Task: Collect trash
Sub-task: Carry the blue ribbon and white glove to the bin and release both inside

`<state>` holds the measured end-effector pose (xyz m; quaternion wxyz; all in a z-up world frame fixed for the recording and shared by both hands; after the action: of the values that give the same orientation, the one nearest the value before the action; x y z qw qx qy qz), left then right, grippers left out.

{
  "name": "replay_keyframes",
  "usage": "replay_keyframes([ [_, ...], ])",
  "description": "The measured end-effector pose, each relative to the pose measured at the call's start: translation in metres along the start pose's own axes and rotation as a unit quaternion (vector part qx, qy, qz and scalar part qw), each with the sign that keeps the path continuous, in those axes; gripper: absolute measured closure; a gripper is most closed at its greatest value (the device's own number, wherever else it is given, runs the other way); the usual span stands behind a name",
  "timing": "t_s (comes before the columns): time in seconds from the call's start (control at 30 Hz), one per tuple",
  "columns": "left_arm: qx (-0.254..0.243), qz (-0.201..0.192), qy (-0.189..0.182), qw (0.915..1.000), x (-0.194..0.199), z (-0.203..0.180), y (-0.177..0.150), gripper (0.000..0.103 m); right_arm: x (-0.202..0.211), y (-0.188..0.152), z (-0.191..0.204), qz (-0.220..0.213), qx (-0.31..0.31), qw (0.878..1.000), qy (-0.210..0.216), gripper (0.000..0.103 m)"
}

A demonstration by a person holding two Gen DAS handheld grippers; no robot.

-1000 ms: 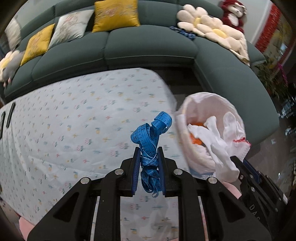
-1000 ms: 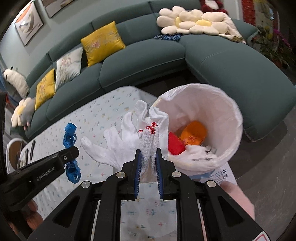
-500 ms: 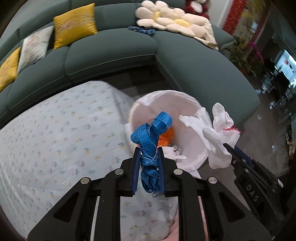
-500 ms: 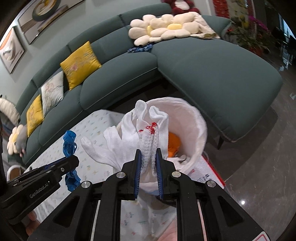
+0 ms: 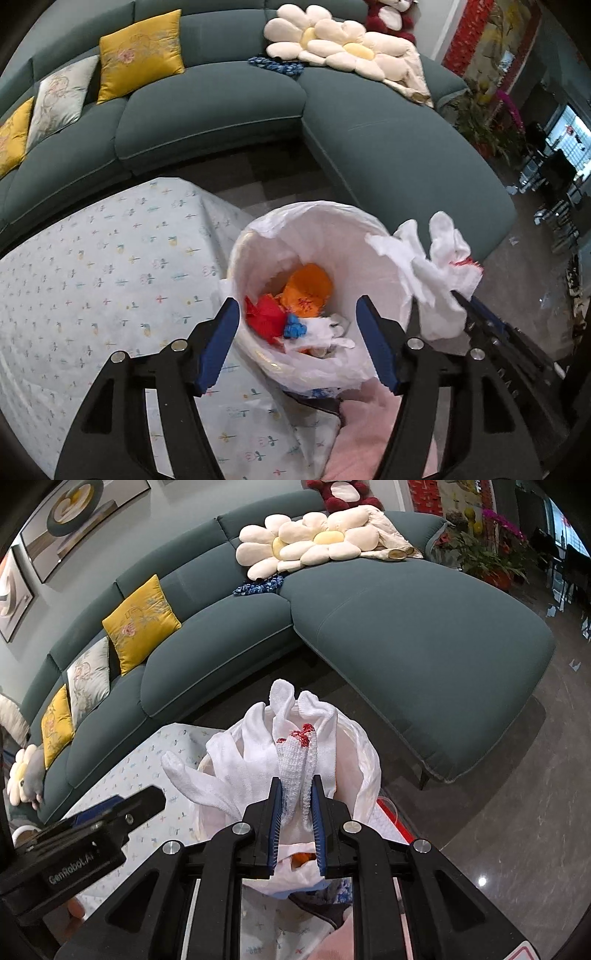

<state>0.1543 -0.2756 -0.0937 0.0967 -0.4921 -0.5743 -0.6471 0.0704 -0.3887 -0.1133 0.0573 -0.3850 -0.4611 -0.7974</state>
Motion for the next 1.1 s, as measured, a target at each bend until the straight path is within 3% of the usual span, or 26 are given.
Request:
replay_keyframes([
  [0.47, 0.014, -0.005, 0.047, 0.9988, 0.003, 0.045, -0.007, 0.041, -0.016, -0.004, 0.033, 0.014, 0.036, 0.999, 0.013, 0.088],
  [1.1, 0.022, 0.000, 0.055, 0.9983, 0.001, 0.063, -0.014, 0.041, -0.019, -0.004, 0.048, 0.018, 0.055, 0.998, 0.011, 0.088],
])
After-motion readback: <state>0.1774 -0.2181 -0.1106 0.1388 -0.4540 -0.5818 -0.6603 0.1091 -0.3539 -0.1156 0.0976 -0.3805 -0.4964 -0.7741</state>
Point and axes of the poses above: each gripper's, at about its wrist camera, not at the fingertips, and x roughly against the way its jaws point, z to its left, y to its top, the point moved 9 cm from there along -x, roughly the way its jaws point, and after that the axes turned 11 degrees about -z, right-handed, at the moved point
